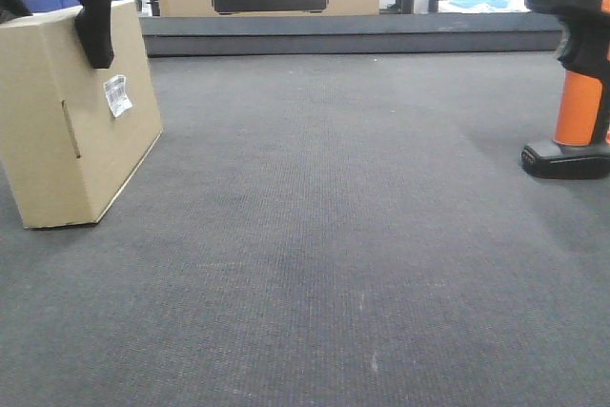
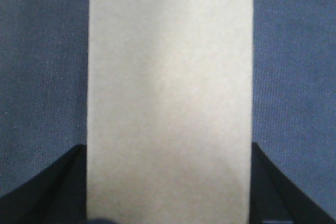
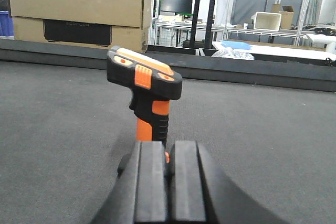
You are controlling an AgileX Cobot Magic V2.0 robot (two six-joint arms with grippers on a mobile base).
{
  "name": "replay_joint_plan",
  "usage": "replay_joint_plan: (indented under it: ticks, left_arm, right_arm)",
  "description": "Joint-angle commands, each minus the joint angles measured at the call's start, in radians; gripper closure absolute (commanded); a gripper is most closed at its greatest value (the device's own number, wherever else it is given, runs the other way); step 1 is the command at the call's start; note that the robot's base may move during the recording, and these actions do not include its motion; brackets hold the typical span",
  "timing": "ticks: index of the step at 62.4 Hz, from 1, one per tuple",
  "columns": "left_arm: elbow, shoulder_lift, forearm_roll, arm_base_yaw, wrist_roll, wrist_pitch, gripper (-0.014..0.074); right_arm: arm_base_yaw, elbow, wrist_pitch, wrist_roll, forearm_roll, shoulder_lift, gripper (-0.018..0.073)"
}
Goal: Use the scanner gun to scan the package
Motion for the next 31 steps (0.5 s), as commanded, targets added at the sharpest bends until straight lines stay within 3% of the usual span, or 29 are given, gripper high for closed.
replay_joint_plan:
  ticks: [1, 9, 19, 31]
  left_arm:
    - [-0.025, -0.006, -0.021, -0.006, 0.012, 0.018, 0.0707]
    - [-0.083, -0.014, -0.098, -0.006, 0.012, 0.029, 0.0707]
    - [-0.123, -0.030, -0.297, -0.017, 0.012, -0.001, 0.0707]
    - [-0.099, -0.028, -0.326, -0.094, 0.006, -0.072, 0.0707]
  right_arm:
    - [0.002, -0.001, -0.016, 0.000, -0.004, -0.003, 0.0713]
    - [0.002, -0.001, -0.016, 0.000, -0.004, -0.003, 0.0713]
    - [0.002, -0.001, -0.016, 0.000, -0.004, -0.003, 0.0713]
    - [0.002, -0.001, -0.016, 0.000, -0.004, -0.003, 0.0713]
